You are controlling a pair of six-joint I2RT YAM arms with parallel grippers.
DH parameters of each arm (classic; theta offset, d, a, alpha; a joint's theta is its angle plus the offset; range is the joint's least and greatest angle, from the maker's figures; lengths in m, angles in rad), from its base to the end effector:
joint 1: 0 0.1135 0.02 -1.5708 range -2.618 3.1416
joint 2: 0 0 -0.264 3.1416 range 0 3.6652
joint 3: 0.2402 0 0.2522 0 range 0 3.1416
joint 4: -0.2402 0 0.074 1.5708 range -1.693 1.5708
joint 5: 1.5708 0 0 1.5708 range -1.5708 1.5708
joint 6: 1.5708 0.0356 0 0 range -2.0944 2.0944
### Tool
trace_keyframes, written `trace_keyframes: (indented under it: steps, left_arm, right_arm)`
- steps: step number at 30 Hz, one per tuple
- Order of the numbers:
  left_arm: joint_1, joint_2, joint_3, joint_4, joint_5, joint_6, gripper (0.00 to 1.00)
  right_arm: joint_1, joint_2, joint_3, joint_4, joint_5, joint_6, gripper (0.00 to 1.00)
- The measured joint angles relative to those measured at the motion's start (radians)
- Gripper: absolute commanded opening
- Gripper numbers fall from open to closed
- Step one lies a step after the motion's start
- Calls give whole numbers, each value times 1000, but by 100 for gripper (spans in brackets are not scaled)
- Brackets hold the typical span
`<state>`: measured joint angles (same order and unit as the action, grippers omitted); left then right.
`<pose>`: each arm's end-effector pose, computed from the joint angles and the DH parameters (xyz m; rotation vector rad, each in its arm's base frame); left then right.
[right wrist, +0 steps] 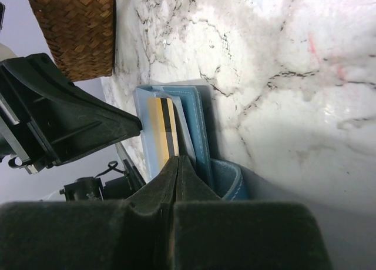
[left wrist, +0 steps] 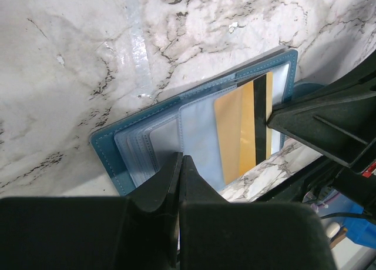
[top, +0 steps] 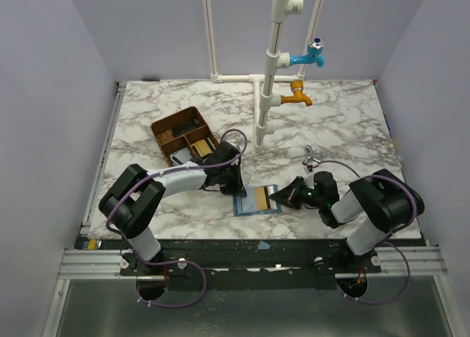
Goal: Take the credit cards out of the card holder
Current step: Remove the credit card from the card holder.
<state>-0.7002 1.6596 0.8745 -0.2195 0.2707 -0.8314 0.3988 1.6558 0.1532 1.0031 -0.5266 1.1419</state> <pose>0.2364 -0.2117 0.1543 -0.0728 2.7979 -0.8384 0.1874 0.0984 0.0861 0.4973 2.3001 1.4100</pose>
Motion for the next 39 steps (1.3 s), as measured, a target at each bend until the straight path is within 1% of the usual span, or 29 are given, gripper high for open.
trace_keyframes:
  steps: [17, 26, 27, 29, 31, 33, 36, 39]
  left_arm:
    - [1, 1, 12, -17, -4, 7, 0]
    - [5, 1, 38, -52, -19, 48, 0]
    - [5, 1, 41, -58, -21, 53, 1]
    - [5, 1, 52, -82, -28, 69, 8]
    - [5, -4, 65, -118, -36, 90, 18]
    - [5, -11, 69, -150, -48, 105, 31]
    - [6, -40, 83, -207, -53, 128, 46]
    - [10, -90, 101, -232, -51, 144, 56]
  right_arm:
    - [-22, -273, -3, -320, 90, -104, 1]
    - [-28, -367, 13, -455, 108, -129, 1]
    - [-28, -375, 17, -464, 108, -129, 1]
    - [-28, -388, 31, -485, 108, -129, 1]
    - [-28, -401, 47, -501, 107, -127, 1]
    - [-28, -410, 62, -511, 106, -122, 1]
    - [-28, -417, 87, -526, 95, -114, 1]
    - [-28, -419, 110, -534, 80, -102, 1]
